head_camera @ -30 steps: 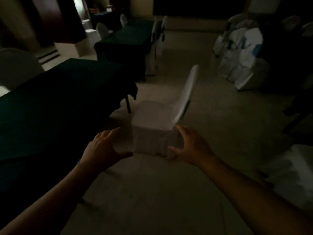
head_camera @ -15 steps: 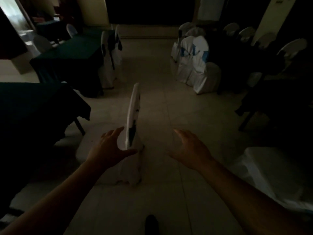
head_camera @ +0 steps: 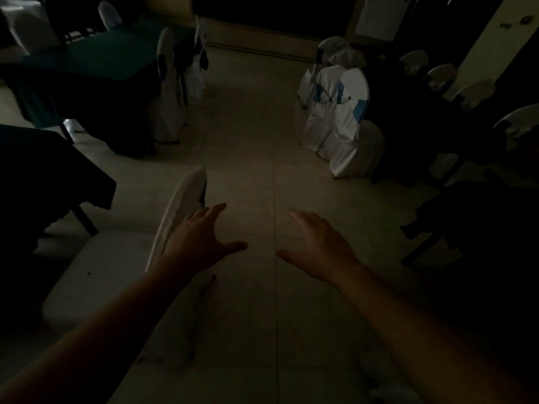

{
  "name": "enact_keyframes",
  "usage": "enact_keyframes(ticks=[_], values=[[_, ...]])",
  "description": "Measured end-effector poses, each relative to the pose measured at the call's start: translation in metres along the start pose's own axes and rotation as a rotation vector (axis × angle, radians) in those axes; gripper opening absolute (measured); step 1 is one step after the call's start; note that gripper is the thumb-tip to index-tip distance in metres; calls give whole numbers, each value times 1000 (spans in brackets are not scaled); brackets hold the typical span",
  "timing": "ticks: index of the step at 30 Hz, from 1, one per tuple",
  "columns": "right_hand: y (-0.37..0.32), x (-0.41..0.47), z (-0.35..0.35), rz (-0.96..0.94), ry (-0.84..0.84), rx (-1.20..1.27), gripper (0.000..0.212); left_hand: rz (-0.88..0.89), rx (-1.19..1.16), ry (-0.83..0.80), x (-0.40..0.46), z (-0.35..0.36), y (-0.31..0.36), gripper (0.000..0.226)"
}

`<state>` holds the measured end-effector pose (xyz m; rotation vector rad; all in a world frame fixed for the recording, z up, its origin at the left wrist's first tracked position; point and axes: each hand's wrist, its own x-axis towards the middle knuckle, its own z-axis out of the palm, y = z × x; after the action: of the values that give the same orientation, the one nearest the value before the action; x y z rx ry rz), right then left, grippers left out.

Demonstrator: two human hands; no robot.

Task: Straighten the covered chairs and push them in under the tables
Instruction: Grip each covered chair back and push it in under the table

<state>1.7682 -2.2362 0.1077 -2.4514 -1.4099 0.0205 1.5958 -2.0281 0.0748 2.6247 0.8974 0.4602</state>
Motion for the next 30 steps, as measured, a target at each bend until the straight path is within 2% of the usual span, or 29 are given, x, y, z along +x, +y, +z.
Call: enact_keyframes(ticks=[4,9,13,20,24,30], values=[[28,73,6,-76,-16,54,93,-68,59,24,46,5,-1,109],[56,181,35,-229,-86,76,95,-141,247,164,92,21,-22,106],[66,269,59,-433,-148,102,95,-386,316,231,113,31,-36,109],[52,387,74,-820,-288,113,97,-850,246,331,108,46,-21,103],[24,421,86,-999,-356,118,101,-1077,226,384,90,52,-12,109],[-30,435,117,-1186,-464,114,107,-1297,255,397,69,63,-22,113]])
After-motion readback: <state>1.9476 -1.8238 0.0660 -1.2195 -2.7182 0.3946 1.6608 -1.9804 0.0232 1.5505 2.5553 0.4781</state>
